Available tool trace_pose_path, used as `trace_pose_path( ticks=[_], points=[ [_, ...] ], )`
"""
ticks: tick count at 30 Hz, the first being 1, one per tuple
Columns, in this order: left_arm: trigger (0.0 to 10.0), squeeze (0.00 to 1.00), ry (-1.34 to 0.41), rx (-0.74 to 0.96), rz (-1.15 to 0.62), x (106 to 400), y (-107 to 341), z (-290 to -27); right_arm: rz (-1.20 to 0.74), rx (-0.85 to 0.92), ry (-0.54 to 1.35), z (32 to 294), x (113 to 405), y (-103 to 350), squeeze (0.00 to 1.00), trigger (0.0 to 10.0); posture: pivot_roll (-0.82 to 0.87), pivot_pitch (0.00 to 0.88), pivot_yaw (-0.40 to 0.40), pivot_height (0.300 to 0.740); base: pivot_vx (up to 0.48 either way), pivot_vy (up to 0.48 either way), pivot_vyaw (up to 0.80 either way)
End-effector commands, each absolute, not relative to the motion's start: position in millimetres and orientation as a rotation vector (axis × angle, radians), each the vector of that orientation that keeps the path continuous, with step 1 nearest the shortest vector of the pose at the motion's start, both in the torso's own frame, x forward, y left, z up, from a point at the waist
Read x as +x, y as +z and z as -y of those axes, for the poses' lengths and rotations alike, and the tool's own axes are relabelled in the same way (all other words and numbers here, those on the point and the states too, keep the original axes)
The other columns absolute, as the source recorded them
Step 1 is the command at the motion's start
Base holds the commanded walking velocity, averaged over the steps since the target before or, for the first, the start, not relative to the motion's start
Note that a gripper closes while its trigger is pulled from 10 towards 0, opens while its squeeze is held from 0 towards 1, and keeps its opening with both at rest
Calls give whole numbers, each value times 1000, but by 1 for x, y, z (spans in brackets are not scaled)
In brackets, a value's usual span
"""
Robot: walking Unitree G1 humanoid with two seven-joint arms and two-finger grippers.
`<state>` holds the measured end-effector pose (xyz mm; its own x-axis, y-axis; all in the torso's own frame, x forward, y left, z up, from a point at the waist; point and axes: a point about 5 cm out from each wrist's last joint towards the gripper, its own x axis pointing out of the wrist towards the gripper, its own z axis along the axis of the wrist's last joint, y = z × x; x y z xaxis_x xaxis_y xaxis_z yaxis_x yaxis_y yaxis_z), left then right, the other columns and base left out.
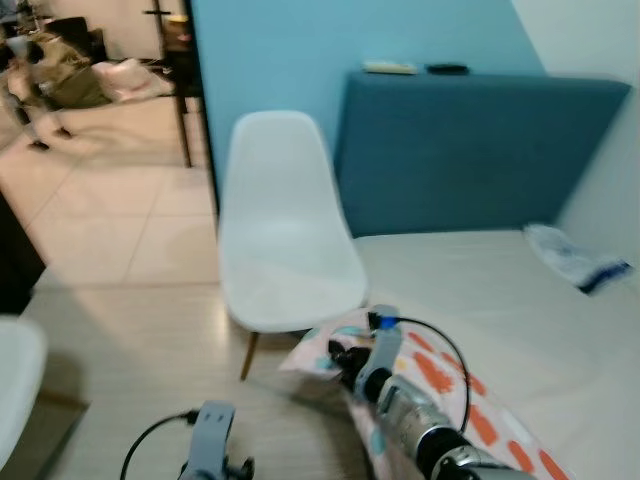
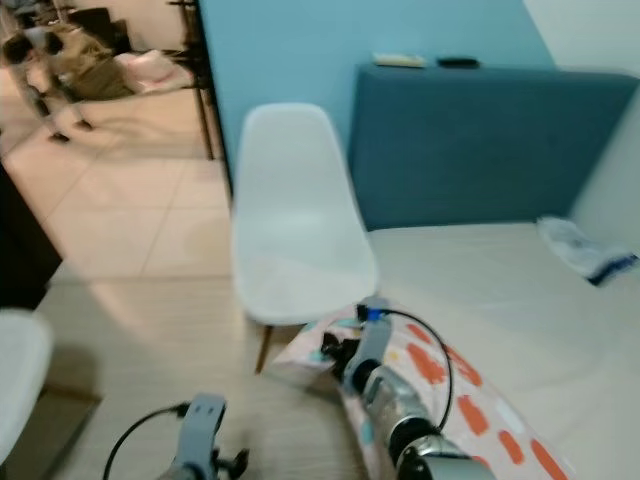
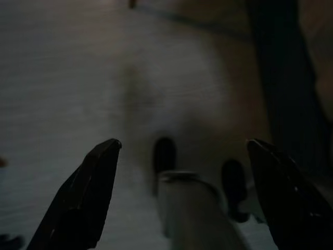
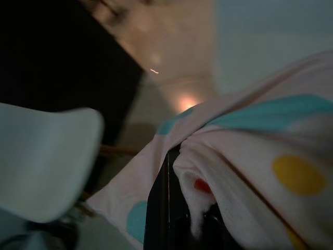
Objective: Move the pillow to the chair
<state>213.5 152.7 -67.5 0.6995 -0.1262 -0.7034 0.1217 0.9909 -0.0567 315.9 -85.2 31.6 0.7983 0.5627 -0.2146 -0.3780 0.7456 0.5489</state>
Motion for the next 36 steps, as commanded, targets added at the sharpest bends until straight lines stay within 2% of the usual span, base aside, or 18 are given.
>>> trace_pose_path(
  ticks=[1, 12, 17, 22, 36],
  points=[
    [10000, 0, -149, -22, -735, 222, -61, -145, -285, 500, 585, 80, 328, 51, 0, 10000, 116, 0, -80, 740, 0, 0, 731],
    [10000, 0, -202, -63, -578, 254, -37, -128, -161, 495, 600, 78, 343, 78, 0, 10000, 113, 0, -78, 740, 0, 0, 713],
    [10000, 0, -229, -68, -523, 263, -28, -124, -142, 485, 543, 82, 350, 85, 0, 10000, 111, 0, -77, 740, 0, 0, 0],
    [10000, 0, -215, -90, -489, 270, -21, -124, -117, 481, 532, 85, 353, 90, 0, 10000, 109, 0, -78, 740, 0, -470, 0],
    [10000, 0, -165, -175, -378, 289, -2, -135, -24, 440, 528, 89, 365, 113, 0, 10000, 107, 0, -81, 740, 0, 0, 0]
  ],
)
